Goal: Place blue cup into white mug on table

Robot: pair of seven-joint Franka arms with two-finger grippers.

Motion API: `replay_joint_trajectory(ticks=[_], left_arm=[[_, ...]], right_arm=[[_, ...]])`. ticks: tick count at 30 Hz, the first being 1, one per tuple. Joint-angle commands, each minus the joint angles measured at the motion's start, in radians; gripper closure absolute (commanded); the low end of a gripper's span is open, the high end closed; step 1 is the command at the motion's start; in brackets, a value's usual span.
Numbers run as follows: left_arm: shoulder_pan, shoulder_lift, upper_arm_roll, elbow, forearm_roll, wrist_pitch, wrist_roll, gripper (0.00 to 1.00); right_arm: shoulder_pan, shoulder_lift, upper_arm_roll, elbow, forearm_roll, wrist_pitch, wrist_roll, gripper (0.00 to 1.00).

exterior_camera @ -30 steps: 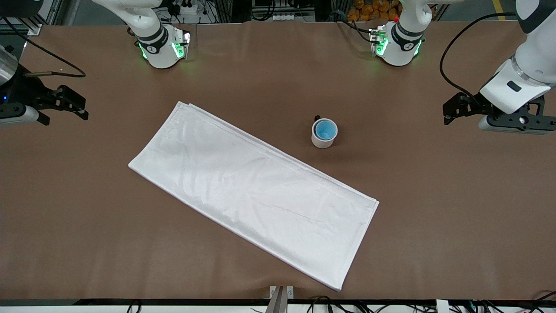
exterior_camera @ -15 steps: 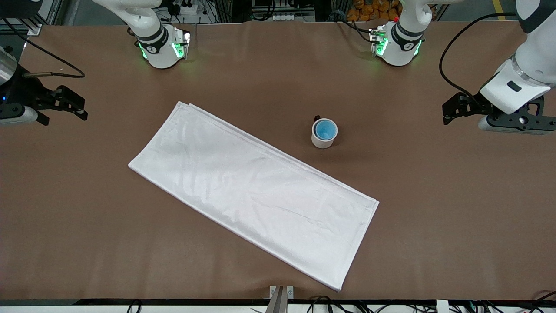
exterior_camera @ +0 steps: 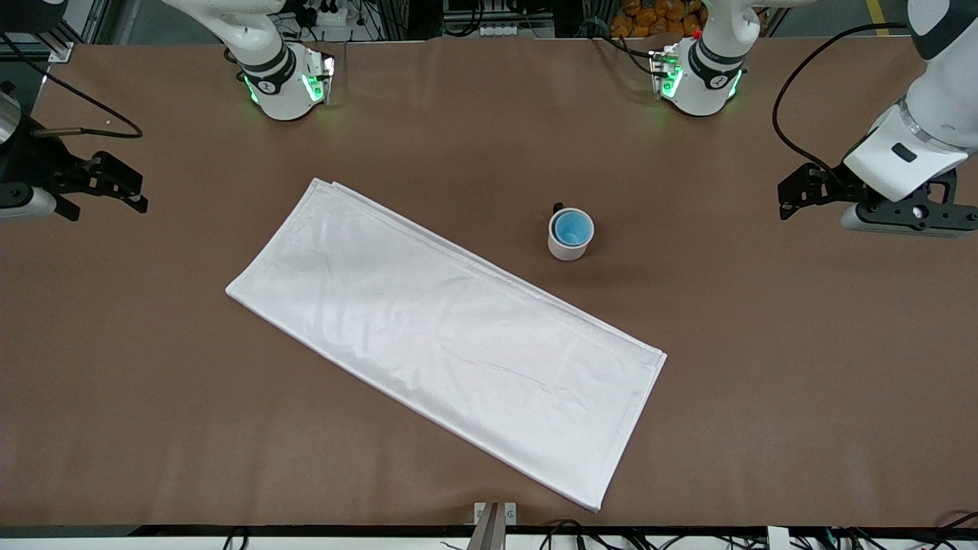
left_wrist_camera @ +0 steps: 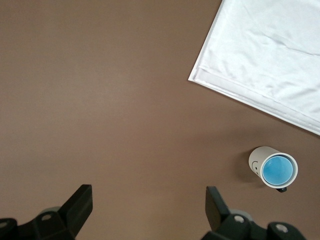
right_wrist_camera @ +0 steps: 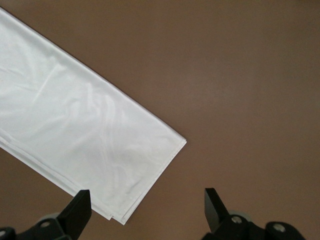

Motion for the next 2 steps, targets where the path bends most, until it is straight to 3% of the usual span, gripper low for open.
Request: replay_joint_trajectory(ticks=[1, 2], left_arm=[[0.000, 0.011, 0.001, 0.029, -0.013, -0.027, -0.005, 0.00], [-0.002, 0.011, 0.001, 0.029, -0.011, -0.027, -0.004, 0.00]], right_arm=[[-0.013, -0.019, -0.007, -0.004, 0.007, -0.012, -0.008, 0.00], [-0.014, -0.019, -0.007, -0.004, 0.007, -0.012, -0.008, 0.00]])
